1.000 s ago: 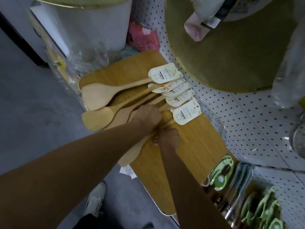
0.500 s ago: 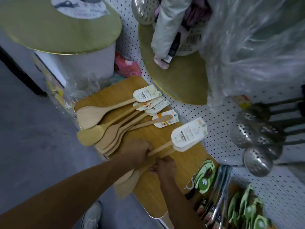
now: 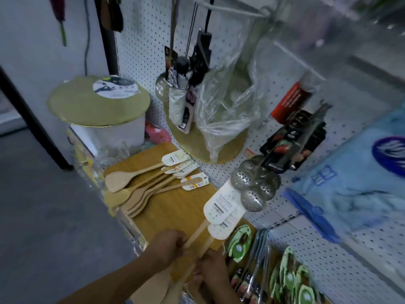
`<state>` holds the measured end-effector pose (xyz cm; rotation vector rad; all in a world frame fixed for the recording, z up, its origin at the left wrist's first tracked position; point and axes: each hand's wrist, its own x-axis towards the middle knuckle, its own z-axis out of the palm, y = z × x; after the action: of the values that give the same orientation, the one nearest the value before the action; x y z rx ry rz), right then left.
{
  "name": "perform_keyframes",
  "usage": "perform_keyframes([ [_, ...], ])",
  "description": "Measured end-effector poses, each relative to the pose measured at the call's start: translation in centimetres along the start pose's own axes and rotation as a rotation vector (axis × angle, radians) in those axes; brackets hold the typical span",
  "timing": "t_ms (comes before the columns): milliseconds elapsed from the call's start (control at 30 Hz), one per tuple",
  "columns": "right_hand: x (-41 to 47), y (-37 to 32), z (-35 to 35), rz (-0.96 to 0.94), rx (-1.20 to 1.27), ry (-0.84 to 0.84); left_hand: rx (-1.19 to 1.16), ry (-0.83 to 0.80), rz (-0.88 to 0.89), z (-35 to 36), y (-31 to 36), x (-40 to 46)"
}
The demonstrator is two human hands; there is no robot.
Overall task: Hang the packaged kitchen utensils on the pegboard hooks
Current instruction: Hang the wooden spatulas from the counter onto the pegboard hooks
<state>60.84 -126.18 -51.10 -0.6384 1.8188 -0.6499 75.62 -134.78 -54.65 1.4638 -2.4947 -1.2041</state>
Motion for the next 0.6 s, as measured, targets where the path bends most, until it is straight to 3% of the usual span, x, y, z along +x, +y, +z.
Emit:
perform_keyframes([
  [200, -6.8, 2.9, -4.0, -0.102, -0.086, -0.16, -0.131, 0.086, -0.087, 3.3, 4.4, -8.5],
  [367, -11.8, 5.9, -7.5, -0.116, -0.149, -0.164, -0.22, 0.075, -0.161, 4.6, 9.3, -14.6],
  [600, -19.1, 8.9, -11.6, -0.214, -0.294, -0.092, -0.152, 0.034, -0.031, 5.1, 14.6, -19.1],
])
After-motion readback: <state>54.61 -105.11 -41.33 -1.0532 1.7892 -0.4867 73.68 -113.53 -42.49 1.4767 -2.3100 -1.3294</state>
